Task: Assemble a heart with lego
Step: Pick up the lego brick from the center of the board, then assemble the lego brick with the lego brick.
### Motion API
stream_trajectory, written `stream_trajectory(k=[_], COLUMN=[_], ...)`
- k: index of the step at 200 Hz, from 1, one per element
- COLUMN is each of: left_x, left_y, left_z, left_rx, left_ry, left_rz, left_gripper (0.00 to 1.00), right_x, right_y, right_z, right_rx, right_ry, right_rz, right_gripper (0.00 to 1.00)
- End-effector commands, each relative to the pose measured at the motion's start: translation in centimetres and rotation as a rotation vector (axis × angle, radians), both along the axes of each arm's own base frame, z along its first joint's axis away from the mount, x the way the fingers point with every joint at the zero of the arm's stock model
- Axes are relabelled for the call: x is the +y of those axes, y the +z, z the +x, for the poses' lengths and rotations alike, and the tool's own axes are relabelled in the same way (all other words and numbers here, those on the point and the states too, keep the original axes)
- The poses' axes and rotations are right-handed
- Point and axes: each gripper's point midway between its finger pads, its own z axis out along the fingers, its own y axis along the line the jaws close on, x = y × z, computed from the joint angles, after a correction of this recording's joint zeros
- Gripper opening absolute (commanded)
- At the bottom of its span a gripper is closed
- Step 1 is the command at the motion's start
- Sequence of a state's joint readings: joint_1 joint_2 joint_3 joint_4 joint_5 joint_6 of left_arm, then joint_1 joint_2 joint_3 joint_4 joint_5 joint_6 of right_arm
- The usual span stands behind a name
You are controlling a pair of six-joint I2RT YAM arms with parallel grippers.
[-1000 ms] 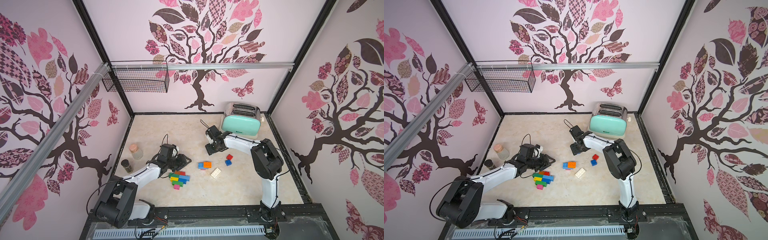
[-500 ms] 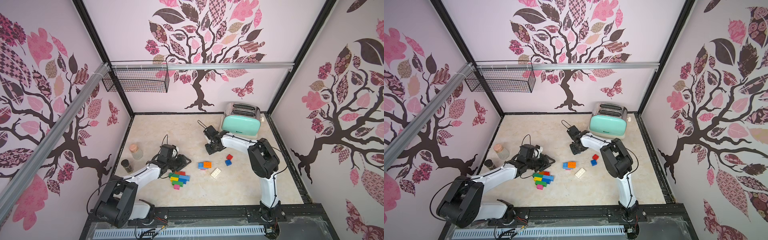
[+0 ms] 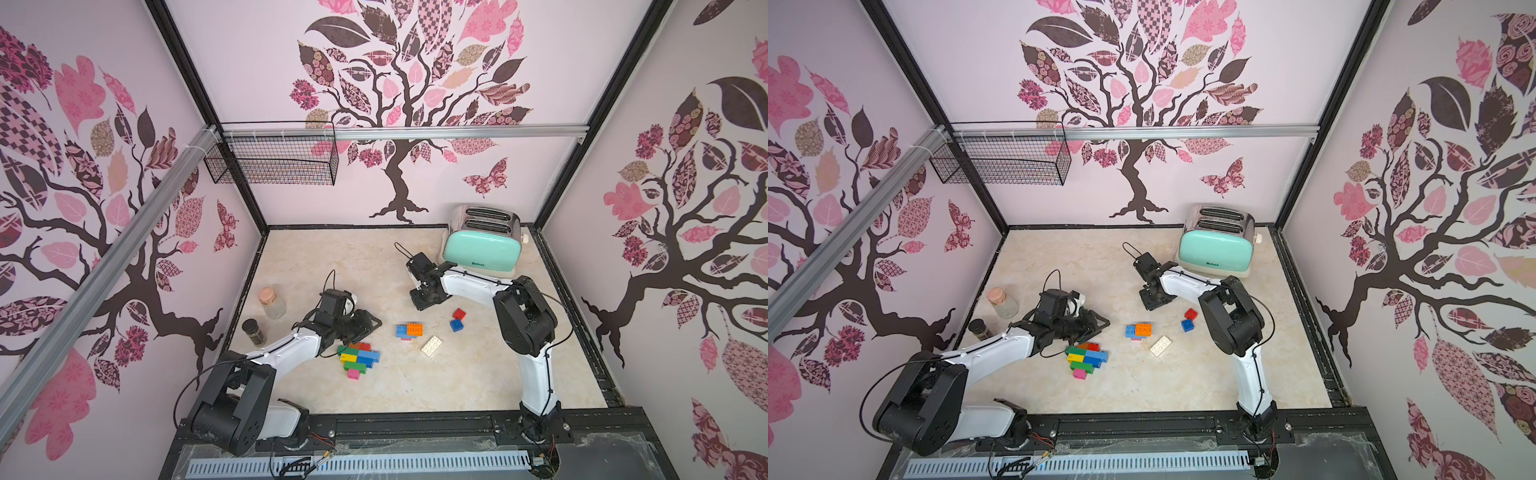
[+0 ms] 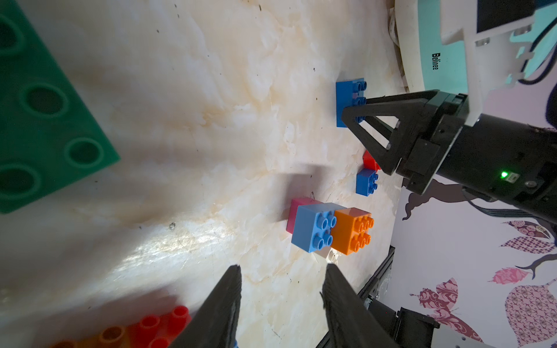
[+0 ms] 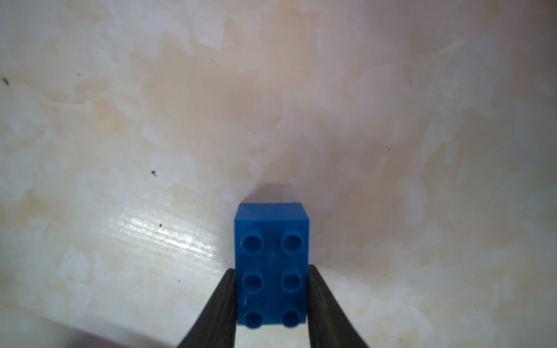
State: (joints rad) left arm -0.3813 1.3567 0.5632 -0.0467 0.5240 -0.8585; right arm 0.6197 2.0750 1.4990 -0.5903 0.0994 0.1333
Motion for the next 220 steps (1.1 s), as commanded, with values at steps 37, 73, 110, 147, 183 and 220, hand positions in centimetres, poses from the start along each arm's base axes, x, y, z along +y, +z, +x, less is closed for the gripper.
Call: stream_trajectory(k=[37, 73, 110, 147, 183, 220], left_x=[0.4, 0.4, 0.9, 1.4, 3.0, 5.4], left_y=[-0.4, 0.1, 0.5, 1.2, 1.8, 2.5], left_z=[0.1, 0.2, 0.1, 0.1, 0.2, 0.3], left_rx=[-0.009, -0.015, -0.019, -0.026, -0.033, -0.044], left_ry=[-0.002, -0.002, 0.008, 0.018, 0.057, 0.117], left_rz=[0.017, 0.018, 0.030, 0.036, 0.028, 0.009], left_gripper=[0.48, 0.47, 0.47, 0.47, 0.47, 0.47], right_x=[0.5, 1.5, 2.2, 4.2, 6.6, 8.2], right_y=[1.7, 5.4, 9.1, 11.1, 11.4, 9.6], right_z=[0.0, -0.2, -1.9, -5.8, -9.4, -11.9], right_rx=[-0.009, -0.116, -0.228, -0.296, -0.272, -0.204], right_ry=[0.096, 0.203, 0.376, 0.616, 0.780, 0.882], right_rz=[0.001, 0.085, 0.140, 0.197, 0.259, 0.235], right_gripper=[0.31, 0.29, 0.28, 0.29, 0.29, 0.28])
